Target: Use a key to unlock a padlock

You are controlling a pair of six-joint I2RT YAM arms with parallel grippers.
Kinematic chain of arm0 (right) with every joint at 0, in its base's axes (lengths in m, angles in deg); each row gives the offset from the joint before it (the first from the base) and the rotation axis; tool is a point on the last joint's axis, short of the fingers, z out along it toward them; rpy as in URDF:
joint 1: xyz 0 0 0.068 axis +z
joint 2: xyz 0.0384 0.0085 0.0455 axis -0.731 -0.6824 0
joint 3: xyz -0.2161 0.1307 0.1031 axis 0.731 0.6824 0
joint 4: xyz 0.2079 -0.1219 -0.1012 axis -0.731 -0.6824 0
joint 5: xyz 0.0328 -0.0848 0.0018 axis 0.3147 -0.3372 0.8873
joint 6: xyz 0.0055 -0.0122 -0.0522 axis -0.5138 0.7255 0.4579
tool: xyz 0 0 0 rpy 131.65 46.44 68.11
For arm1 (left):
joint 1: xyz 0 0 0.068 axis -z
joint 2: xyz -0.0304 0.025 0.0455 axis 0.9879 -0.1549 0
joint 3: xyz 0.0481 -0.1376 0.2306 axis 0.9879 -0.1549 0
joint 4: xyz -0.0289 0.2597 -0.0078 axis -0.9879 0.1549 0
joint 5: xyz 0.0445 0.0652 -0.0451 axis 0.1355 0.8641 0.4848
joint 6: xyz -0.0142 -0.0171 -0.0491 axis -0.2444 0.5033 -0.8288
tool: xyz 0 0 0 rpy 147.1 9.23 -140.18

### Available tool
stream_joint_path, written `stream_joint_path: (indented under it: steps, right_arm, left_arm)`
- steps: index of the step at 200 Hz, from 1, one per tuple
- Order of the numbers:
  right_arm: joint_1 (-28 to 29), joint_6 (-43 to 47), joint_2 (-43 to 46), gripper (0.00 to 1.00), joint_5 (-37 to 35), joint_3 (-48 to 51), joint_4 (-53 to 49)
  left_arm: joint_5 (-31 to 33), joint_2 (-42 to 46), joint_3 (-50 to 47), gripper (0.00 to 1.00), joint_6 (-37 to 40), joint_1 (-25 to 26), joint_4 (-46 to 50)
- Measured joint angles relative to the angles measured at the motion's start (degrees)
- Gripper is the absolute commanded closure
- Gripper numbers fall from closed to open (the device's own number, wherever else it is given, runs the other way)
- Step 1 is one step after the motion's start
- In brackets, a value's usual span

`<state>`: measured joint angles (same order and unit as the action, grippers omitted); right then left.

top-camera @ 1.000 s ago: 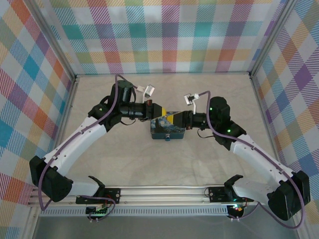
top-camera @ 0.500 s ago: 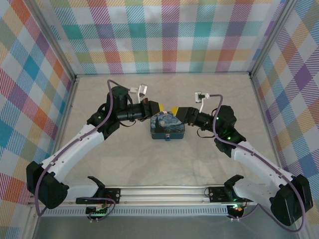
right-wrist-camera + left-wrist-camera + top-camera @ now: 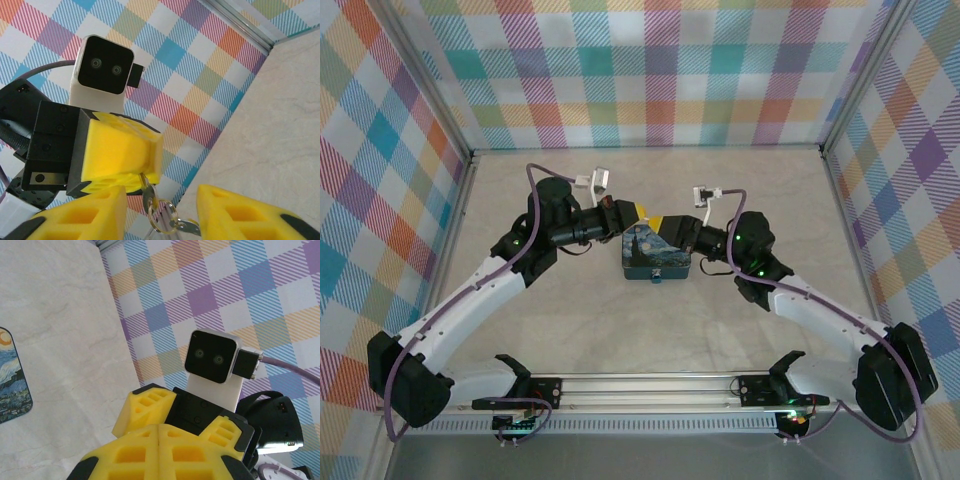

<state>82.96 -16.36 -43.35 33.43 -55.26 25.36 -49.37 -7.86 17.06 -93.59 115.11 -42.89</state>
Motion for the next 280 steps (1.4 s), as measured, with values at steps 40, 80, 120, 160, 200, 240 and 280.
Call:
stream_joint_path:
  steps: [40, 80, 120, 160, 200, 240, 280]
  right_arm:
    - [0.11, -0.72, -0.28, 0.72, 0.15, -0.17, 2.27]
    - [0.11, -1.33, -1.77, 0.68, 0.92, -0.55, 3.02]
    - [0.11, -2.08, -2.40, 0.76, 1.07, -0.55, 3.56]
    - [0.15, -2.47, -2.29, 0.92, 0.87, -0.55, 4.48]
    - [0.13, -2.51, -2.19, 1.00, 0.44, -0.52, 4.72]
    - [0.15, -1.73, -1.42, 1.00, 0.22, -0.52, 3.87]
    - [-0.52, 1.49, 2.27, 1.00, 0.17, -0.52, -2.12]
  left_arm:
    - [0.42, 0.31, -0.50, 1.00, -0.20, 0.09, -0.04]
    - [0.87, 0.48, -0.61, 1.00, -0.26, 0.09, -0.57]
    - [1.95, 0.83, -0.83, 1.00, -0.59, 0.09, -1.31]
    - [2.19, 1.07, -1.14, 1.00, -1.07, 0.09, -1.57]
    - [2.60, 1.07, -1.16, 1.00, -1.25, 0.11, -2.16]
    - [2.62, 1.07, -1.18, 0.69, -1.20, 0.35, -2.34]
    - [5.53, 1.36, -1.14, 0.25, 1.75, 0.46, 3.02]
